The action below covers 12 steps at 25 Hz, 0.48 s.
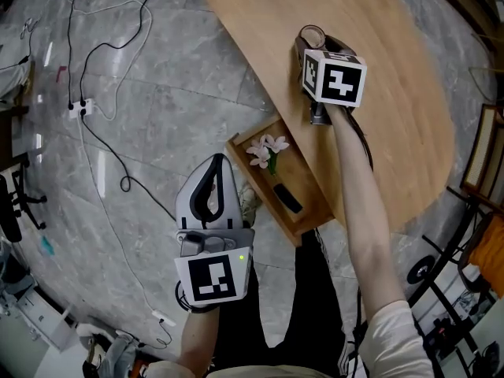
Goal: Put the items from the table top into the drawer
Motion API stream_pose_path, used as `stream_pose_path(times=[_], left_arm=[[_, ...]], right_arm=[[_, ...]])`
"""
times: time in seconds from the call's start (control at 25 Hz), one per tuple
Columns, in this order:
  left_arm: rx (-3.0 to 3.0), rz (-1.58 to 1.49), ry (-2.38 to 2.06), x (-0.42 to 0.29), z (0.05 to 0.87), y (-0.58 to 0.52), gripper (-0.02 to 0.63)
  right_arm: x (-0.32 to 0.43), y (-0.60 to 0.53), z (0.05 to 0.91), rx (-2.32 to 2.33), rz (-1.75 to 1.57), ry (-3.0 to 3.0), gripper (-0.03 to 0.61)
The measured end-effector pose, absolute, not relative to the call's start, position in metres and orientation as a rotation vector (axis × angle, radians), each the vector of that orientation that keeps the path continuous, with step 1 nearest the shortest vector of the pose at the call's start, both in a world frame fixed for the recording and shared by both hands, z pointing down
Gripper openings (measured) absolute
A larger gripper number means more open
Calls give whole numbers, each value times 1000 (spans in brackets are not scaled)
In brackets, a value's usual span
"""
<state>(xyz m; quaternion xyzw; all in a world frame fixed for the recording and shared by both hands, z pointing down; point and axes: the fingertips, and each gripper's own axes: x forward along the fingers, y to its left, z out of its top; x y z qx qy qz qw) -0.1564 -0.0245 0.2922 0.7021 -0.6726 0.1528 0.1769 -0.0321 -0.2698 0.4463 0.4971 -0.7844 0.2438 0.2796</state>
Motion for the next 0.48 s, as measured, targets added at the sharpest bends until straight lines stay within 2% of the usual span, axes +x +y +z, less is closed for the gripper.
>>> stream_pose_path(times=[0.48], left_arm=[[2083, 396, -1859, -112, 266, -22, 6]], right_arm=[[7, -140, 294, 1576, 422, -2317, 242]])
